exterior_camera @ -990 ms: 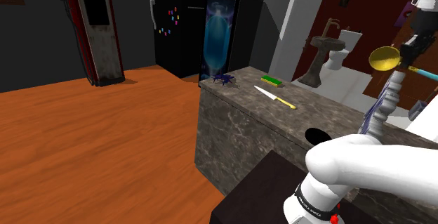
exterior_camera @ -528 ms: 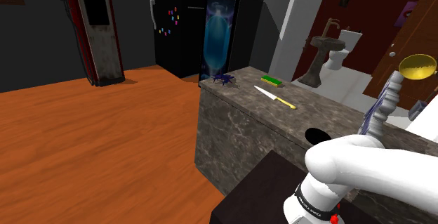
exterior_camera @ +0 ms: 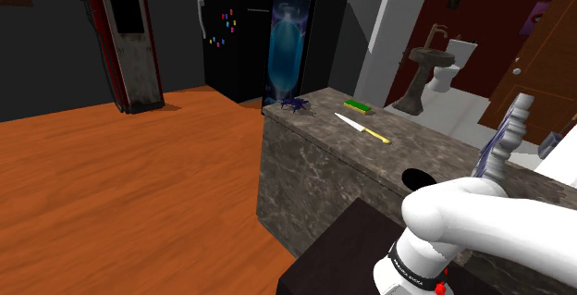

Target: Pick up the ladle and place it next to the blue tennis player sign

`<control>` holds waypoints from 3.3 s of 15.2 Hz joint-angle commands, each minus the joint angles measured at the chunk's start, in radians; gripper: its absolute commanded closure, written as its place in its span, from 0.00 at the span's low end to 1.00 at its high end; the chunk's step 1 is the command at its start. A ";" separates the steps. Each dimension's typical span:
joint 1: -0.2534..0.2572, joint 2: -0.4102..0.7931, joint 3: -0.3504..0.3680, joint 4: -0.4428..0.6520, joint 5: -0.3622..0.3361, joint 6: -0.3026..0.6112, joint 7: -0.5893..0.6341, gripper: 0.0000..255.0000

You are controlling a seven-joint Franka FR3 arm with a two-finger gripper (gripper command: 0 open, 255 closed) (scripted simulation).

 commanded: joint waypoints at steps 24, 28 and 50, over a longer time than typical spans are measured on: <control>-0.038 -0.154 -0.189 -0.067 -0.197 0.110 -0.171 1.00; -0.056 -0.191 -0.207 -0.128 -0.216 0.136 -0.158 1.00; -0.151 -0.363 -0.350 -0.403 -0.353 0.271 -0.108 1.00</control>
